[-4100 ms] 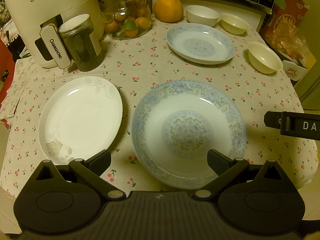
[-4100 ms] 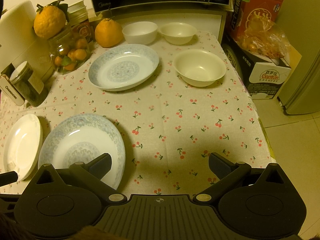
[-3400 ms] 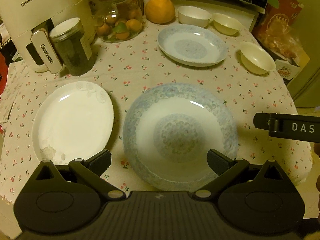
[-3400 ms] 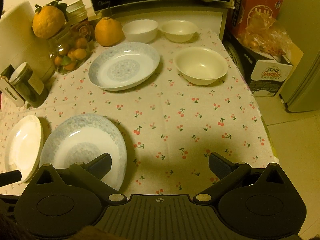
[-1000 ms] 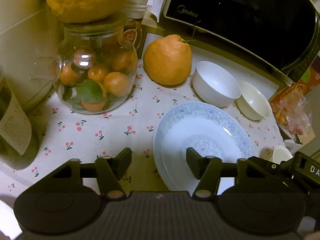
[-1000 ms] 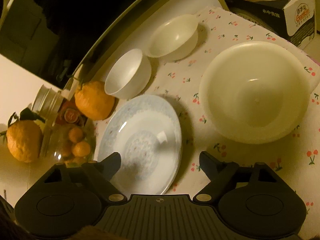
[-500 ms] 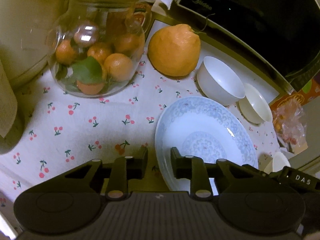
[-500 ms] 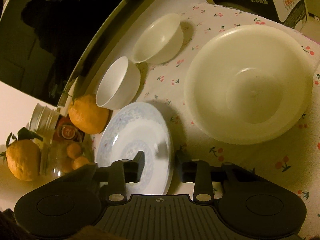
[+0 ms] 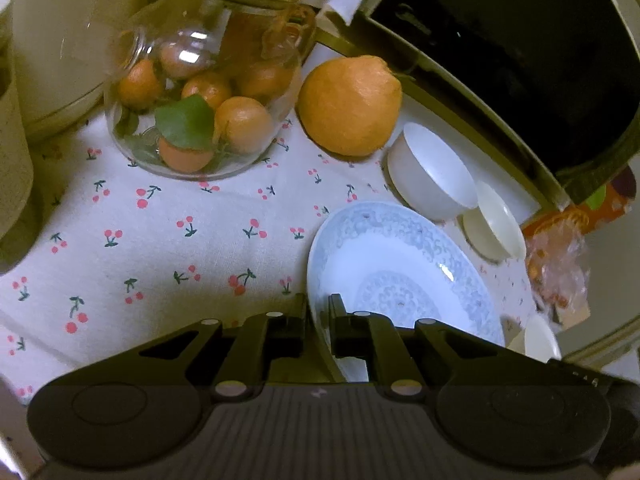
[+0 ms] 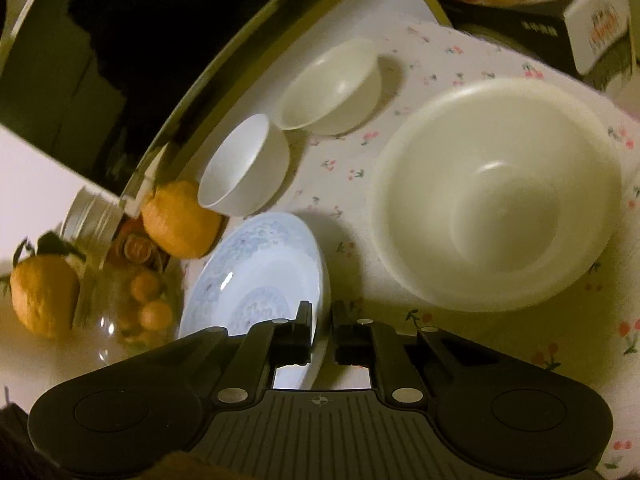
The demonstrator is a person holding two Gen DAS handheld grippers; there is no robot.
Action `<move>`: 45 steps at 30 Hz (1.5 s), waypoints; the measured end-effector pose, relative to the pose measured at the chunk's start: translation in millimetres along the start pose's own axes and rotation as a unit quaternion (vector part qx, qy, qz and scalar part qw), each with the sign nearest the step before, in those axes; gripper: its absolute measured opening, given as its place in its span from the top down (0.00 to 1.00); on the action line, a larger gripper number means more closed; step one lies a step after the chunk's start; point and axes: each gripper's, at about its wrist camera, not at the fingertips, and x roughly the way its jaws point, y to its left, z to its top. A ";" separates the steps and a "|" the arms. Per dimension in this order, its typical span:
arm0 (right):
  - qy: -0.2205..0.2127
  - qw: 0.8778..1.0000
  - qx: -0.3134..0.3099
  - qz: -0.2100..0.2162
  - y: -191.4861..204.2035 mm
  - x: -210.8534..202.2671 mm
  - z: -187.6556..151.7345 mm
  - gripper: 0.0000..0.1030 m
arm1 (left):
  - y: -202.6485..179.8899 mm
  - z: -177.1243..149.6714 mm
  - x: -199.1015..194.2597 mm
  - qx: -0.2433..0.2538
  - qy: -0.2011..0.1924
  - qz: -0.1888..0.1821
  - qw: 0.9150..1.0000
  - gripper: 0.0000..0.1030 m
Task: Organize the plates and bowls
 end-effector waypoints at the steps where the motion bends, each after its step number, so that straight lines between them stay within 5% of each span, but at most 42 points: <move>1: 0.002 1.000 -0.005 -0.002 -0.1 -2.0 -0.8 0.89 | -3.0 -2.1 -2.1 0.015 0.001 0.006 1.000 0.91; 8: 0.019 1.000 -0.015 -0.012 -4.5 -13.3 -3.0 0.89 | -12.9 -12.0 -13.4 0.068 0.009 0.014 0.998 0.90; 30: 0.078 0.996 -0.022 -0.032 -10.8 -27.9 -14.1 0.89 | -19.2 -23.2 -29.5 0.100 0.043 0.027 0.994 0.90; 45: 0.079 0.995 -0.029 -0.044 -7.2 -26.5 -16.9 0.87 | -21.4 -25.4 -27.2 0.111 0.047 0.047 0.992 0.88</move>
